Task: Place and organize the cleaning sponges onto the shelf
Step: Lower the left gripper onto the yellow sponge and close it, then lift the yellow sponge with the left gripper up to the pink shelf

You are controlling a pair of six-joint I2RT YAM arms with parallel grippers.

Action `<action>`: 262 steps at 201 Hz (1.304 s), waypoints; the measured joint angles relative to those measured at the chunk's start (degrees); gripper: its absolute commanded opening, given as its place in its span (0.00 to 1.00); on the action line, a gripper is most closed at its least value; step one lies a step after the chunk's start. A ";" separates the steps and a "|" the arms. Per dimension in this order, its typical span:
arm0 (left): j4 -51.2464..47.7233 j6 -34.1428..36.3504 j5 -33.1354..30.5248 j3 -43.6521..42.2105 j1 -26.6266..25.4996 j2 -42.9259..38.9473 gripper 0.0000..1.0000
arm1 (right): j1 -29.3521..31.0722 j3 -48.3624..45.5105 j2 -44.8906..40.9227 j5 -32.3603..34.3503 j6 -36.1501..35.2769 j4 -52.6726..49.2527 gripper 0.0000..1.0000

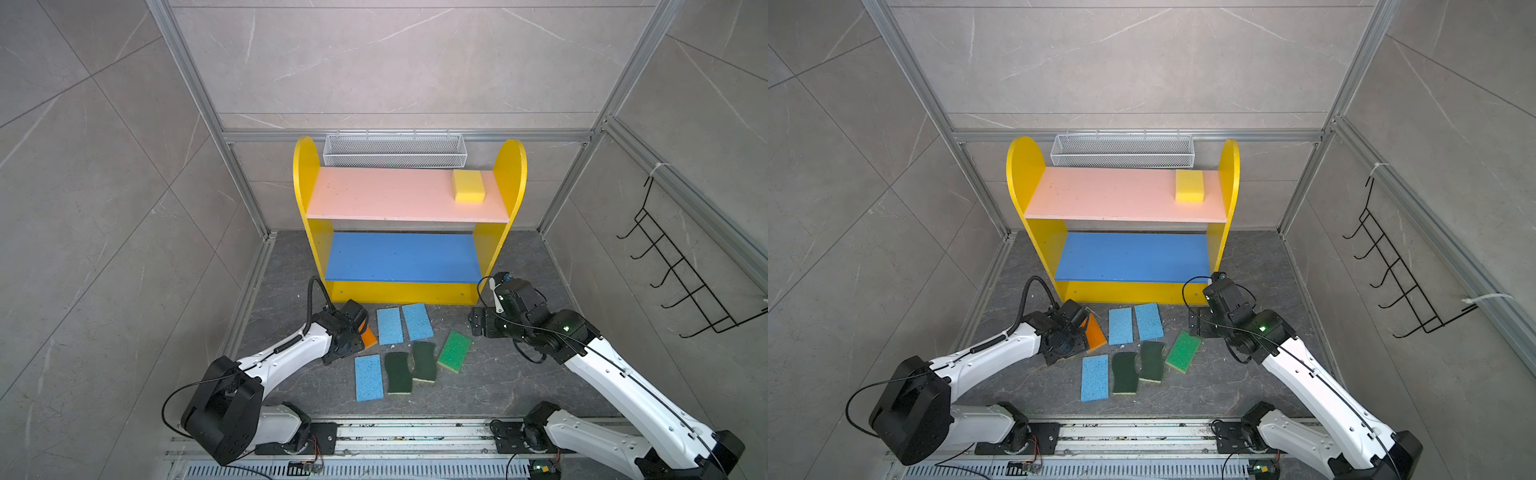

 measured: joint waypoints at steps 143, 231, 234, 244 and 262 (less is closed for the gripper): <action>-6.36 10.21 -3.21 1.07 2.36 4.28 0.95 | 0.00 -0.79 -0.66 -0.26 0.04 0.00 0.96; -1.31 15.63 -2.45 0.98 4.85 6.95 0.91 | -0.17 -0.79 -0.63 -0.24 0.09 -0.02 0.96; -1.07 15.69 -2.43 0.94 4.85 6.99 0.91 | -0.17 -0.79 -0.63 -0.24 0.09 -0.02 0.95; -0.31 15.80 -2.29 0.90 4.94 7.43 0.91 | -0.17 -0.76 -0.63 -0.24 0.11 -0.02 0.95; 0.72 15.80 -1.86 0.87 4.94 8.61 0.90 | -0.17 -0.76 -0.63 -0.24 0.24 -0.02 0.95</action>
